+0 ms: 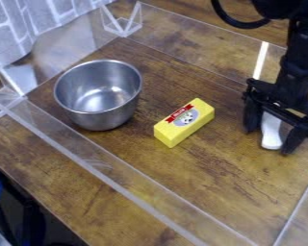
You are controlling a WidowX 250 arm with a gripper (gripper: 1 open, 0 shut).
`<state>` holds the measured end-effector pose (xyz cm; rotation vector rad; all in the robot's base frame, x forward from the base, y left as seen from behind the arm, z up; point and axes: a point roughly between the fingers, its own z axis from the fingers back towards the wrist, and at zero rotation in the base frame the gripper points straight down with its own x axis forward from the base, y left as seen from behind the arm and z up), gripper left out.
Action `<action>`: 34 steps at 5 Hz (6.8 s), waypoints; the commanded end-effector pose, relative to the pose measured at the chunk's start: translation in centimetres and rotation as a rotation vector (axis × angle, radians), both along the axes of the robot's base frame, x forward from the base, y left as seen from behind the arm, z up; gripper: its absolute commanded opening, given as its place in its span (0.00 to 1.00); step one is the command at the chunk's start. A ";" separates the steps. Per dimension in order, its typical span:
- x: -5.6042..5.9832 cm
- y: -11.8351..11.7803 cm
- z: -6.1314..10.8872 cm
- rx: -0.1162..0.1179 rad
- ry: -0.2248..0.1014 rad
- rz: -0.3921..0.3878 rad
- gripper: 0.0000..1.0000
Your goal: Put the white object in the silver pot
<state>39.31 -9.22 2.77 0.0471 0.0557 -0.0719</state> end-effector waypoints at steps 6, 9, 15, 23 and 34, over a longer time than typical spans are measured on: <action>3.3 2.5 0.7 0.006 -0.063 0.043 0.00; 4.5 3.3 -0.5 0.011 -0.046 0.050 0.00; 2.9 11.7 6.9 0.073 -0.089 0.121 0.00; -11.5 21.4 10.4 0.081 -0.114 0.269 0.00; -8.7 21.0 4.8 0.001 -0.117 0.209 0.00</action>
